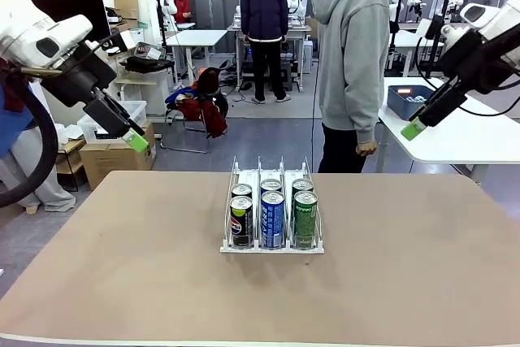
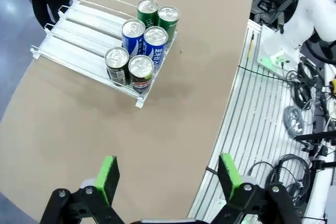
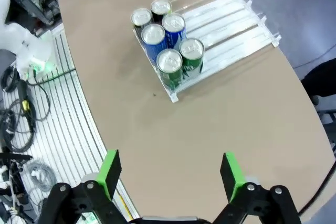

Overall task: Fill the beverage cans into the dispenser.
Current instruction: Pick up the Ionic drink handed by the human.

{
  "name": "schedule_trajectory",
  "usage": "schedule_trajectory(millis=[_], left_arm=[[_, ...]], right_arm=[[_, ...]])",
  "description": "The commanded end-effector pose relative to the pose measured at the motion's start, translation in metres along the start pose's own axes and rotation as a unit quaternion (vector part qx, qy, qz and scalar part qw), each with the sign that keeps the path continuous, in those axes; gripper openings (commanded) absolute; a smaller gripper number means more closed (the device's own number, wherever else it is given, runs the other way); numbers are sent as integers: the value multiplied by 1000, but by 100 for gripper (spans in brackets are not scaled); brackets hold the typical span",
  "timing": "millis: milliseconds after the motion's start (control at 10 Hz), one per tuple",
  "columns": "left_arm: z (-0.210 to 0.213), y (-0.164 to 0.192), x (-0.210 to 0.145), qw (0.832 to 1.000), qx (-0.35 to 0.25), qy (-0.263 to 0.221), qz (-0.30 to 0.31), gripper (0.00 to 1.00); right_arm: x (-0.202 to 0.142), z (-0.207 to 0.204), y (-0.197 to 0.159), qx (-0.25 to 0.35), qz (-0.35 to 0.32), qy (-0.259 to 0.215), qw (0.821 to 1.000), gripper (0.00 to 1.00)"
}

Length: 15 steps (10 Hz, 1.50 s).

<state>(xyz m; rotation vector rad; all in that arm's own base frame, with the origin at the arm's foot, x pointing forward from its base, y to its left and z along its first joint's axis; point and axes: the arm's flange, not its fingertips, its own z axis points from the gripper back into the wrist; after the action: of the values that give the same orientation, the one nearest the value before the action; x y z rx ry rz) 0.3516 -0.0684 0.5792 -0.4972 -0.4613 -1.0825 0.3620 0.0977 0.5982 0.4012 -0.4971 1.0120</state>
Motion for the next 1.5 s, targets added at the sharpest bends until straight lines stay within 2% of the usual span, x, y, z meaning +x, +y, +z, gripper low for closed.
schedule_trajectory(millis=[0,200,400,600,800,1000,1400], left_arm=[[30,20,14,997,-62,-41,25,100],[63,14,25,991,-100,-84,13,100],[92,13,34,986,-115,-122,-3,100],[116,12,39,987,-80,-142,-7,100],[131,7,42,988,14,-151,-5,100],[133,3,46,989,72,-131,-16,100],[122,6,51,990,98,-98,-18,100]], right_arm=[[10,34,-7,33,-6,-75,997,100],[18,77,-10,56,-6,-135,989,100],[25,105,-23,80,-7,-163,983,100],[30,130,-34,71,-17,-180,981,100],[37,145,-43,43,-29,-177,983,100],[45,148,-52,17,-44,-163,986,100],[50,147,-55,-51,-48,-138,988,100]])
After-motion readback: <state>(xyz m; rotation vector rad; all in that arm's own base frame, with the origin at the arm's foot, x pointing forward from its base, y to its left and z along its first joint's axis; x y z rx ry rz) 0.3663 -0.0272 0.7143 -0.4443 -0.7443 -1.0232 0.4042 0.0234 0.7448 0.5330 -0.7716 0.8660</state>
